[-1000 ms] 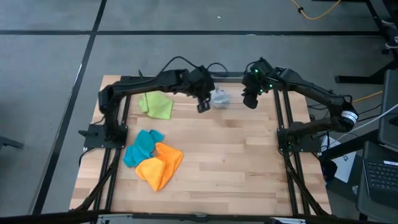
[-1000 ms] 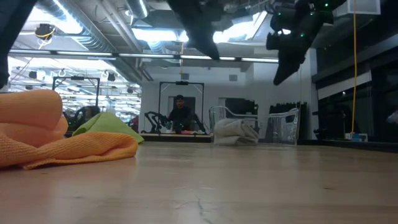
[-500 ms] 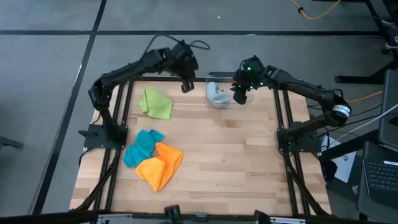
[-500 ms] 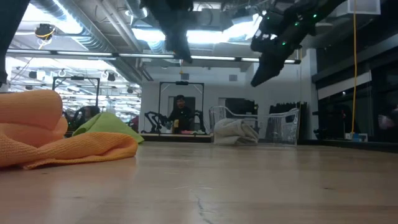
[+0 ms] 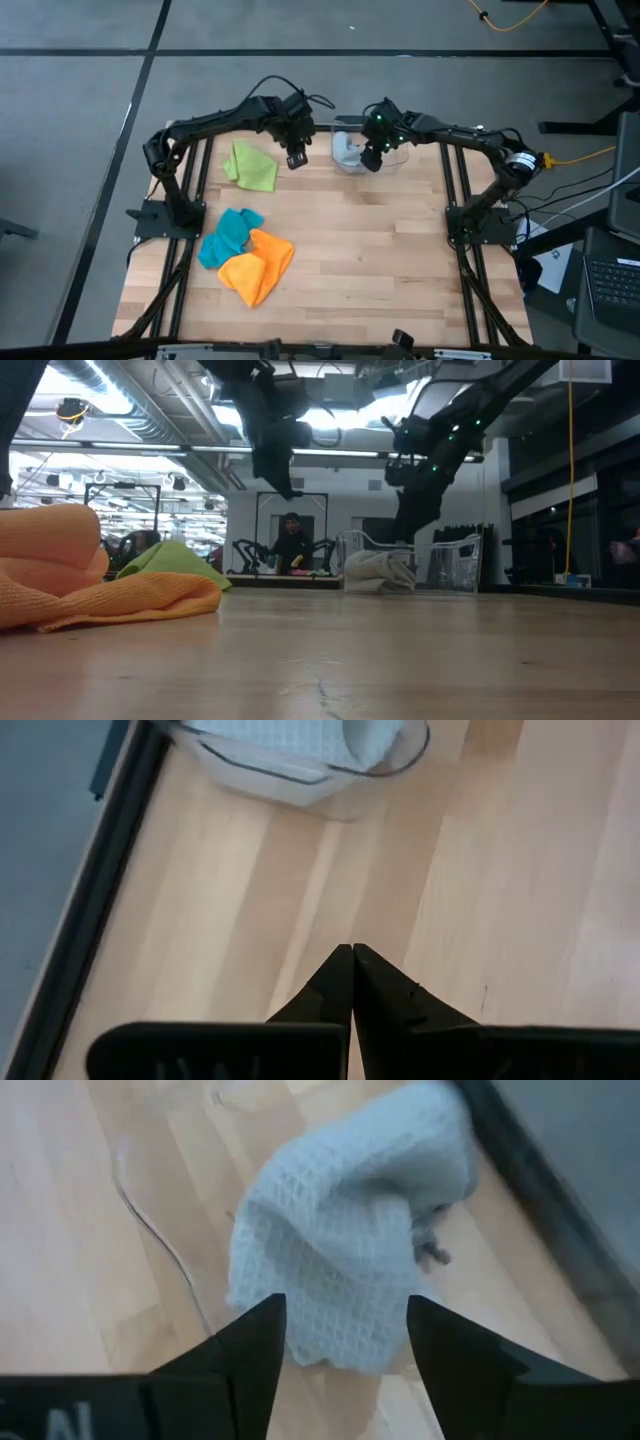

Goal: Fold microfiber towels
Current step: Put the folded gray microfiber into the transparent bin

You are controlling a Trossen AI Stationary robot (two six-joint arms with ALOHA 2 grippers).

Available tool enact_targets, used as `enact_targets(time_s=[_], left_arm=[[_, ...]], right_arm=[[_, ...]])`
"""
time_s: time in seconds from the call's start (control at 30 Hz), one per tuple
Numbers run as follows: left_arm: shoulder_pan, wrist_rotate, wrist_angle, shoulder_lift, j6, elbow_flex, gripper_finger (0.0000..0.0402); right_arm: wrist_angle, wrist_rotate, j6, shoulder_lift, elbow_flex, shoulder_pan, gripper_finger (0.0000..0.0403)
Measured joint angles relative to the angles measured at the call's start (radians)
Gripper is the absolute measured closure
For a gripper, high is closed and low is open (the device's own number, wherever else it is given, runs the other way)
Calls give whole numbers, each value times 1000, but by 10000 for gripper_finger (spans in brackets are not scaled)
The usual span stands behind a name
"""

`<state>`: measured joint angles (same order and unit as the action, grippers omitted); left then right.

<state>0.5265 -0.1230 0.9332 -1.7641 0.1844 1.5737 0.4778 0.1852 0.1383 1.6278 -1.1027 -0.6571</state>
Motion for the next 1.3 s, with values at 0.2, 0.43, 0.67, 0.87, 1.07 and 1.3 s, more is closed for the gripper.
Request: enact_targets(time_s=[0.2,0.43,0.67,0.87,1.07,1.3], left_arm=[[-15,2,-67,0,1,-27,398],[-15,11,-186,0,-6,-85,396],[-27,11,-269,0,-69,-166,400],[-51,11,-319,0,-79,-227,394],[-69,11,-326,0,-80,-233,400],[-79,10,-366,0,-79,-233,394]], right_arm=[[-11,0,15,16,0,0,187],[-8,7,79,16,0,12,187],[1,-24,133,54,0,31,187],[12,-113,136,117,0,31,187],[86,-47,74,110,0,60,187],[213,94,25,110,0,148,187]])
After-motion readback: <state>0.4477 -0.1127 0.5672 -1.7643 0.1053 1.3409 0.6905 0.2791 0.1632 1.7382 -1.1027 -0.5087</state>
